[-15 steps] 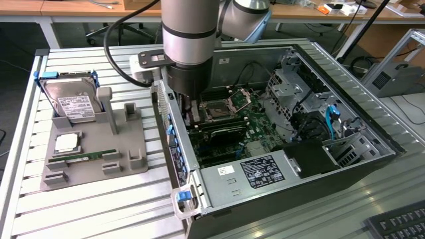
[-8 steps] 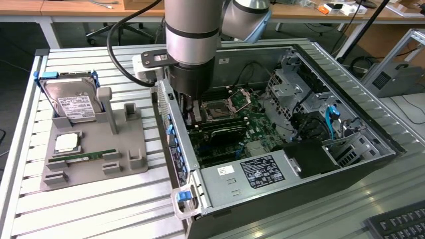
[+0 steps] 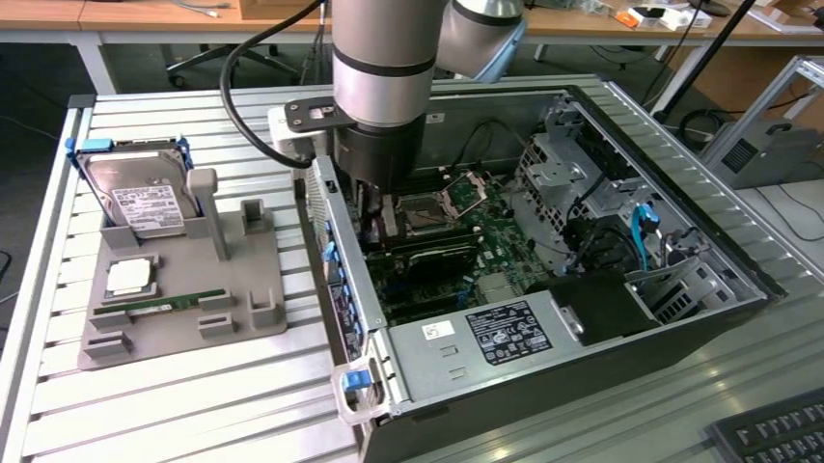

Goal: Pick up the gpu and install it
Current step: 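Press down on the gpu until it lock into place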

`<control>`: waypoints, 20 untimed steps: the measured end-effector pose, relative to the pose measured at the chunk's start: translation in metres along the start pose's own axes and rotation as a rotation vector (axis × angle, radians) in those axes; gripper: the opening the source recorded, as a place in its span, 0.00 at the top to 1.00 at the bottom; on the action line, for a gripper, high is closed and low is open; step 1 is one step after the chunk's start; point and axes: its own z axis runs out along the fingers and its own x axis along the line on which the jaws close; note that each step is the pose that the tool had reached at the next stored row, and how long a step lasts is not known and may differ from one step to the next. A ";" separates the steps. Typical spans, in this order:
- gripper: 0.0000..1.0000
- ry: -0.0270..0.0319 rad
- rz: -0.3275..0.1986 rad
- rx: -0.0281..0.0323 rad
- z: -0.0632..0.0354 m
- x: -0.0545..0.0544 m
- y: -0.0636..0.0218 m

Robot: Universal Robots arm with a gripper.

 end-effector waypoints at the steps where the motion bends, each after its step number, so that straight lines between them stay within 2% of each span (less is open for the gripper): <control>1: 0.89 -0.0001 0.000 -0.0010 0.0004 0.000 -0.0012; 10: 0.89 0.0000 -0.001 -0.0147 0.0042 0.001 -0.0169; 17: 0.89 0.0004 -0.001 -0.0230 0.0074 0.002 -0.0242; 20: 0.89 0.0004 -0.001 -0.0295 0.0101 0.003 -0.0297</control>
